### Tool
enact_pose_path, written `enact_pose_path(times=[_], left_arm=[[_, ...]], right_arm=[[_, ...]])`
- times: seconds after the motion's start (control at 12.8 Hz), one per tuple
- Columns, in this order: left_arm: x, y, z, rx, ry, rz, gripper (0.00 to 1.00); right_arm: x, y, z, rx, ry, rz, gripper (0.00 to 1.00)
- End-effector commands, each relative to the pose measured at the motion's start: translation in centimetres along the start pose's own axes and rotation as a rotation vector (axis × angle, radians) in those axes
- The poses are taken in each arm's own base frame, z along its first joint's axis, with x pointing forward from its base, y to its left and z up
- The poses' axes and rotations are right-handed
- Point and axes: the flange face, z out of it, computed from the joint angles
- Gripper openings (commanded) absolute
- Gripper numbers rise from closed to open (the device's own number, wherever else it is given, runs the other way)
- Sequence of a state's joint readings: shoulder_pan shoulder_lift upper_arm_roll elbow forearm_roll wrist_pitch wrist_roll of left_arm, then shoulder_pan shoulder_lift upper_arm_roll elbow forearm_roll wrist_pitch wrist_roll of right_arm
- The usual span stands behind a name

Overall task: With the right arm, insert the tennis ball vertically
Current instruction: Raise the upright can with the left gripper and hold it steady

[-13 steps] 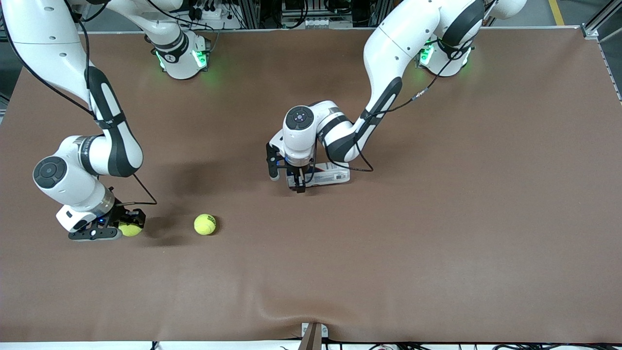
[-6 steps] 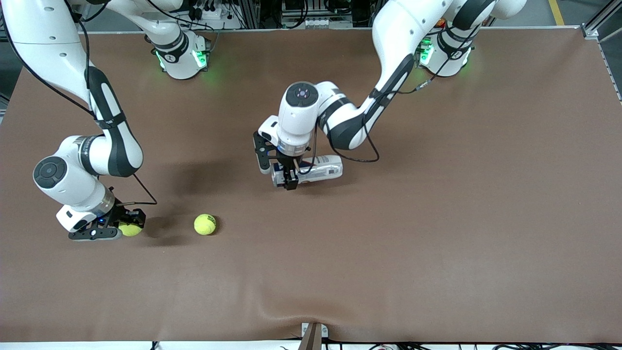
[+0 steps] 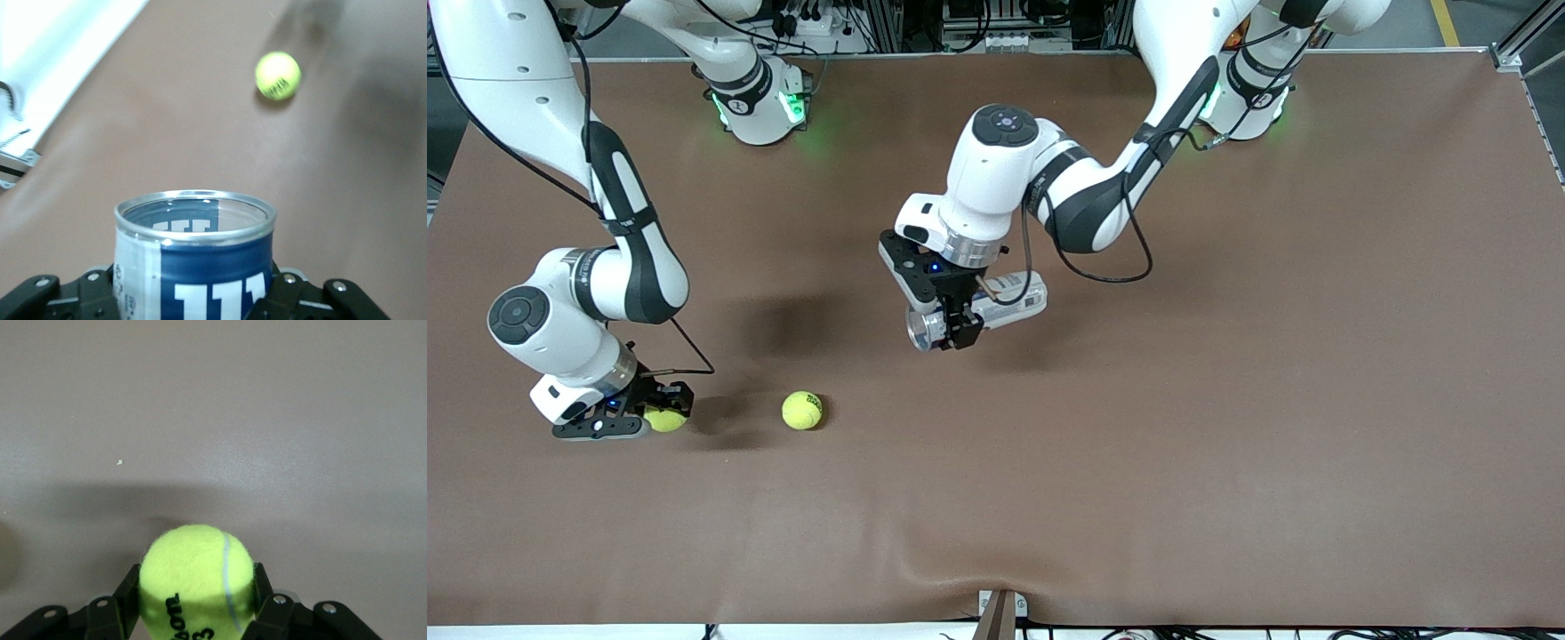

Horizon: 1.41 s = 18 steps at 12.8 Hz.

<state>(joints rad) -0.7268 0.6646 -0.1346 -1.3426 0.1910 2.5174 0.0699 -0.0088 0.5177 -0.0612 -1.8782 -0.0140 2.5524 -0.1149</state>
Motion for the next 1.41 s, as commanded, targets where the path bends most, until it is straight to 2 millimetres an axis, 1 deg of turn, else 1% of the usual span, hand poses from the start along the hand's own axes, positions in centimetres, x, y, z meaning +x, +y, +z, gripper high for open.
enact_pose_path(times=[0.0,0.08,0.16,0.31,0.55,0.7,0.78,0.86,1.02,1.17,1.33], left_arm=[[0.5,-0.3,-1.0,0.045,0.052,-0.069,0.66],[0.9,-0.2,-1.5,0.050,0.064,-0.085,0.66],[1.4,0.7,-2.2,0.054,0.076,-0.090,0.65],[1.8,2.0,-2.7,0.072,0.087,-0.097,0.64],[2.1,4.6,-2.8,0.136,0.111,-0.136,0.64],[2.1,6.8,-2.7,0.165,0.128,-0.181,0.64],[2.2,7.3,-2.7,0.183,0.141,-0.213,0.64],[2.2,8.5,-2.8,0.197,0.157,-0.238,0.64],[2.2,9.8,-2.8,0.236,0.201,-0.307,0.64],[2.0,10.4,-2.7,0.293,0.238,-0.358,0.64],[1.9,11.8,-2.7,0.312,0.266,-0.396,0.64]], right_arm=[[-0.4,0.1,-0.8,0.003,-0.001,0.013,0.05],[-0.4,0.1,-0.8,0.003,-0.001,0.013,0.05],[-0.4,0.1,-0.8,0.003,-0.001,0.013,0.05],[-0.4,0.2,-0.8,0.002,-0.002,0.014,0.05],[-0.3,0.1,-0.9,0.003,0.002,0.013,0.05],[-0.4,0.1,-0.8,0.003,0.000,0.013,0.05],[-0.4,0.2,-0.8,0.002,0.000,0.014,0.05],[-0.4,0.2,-0.8,0.002,0.000,0.014,0.05],[-0.4,0.2,-0.8,0.002,0.000,0.014,0.05],[-0.4,0.2,-0.8,0.002,0.000,0.014,0.05],[-0.4,0.2,-0.8,0.002,0.000,0.014,0.05]])
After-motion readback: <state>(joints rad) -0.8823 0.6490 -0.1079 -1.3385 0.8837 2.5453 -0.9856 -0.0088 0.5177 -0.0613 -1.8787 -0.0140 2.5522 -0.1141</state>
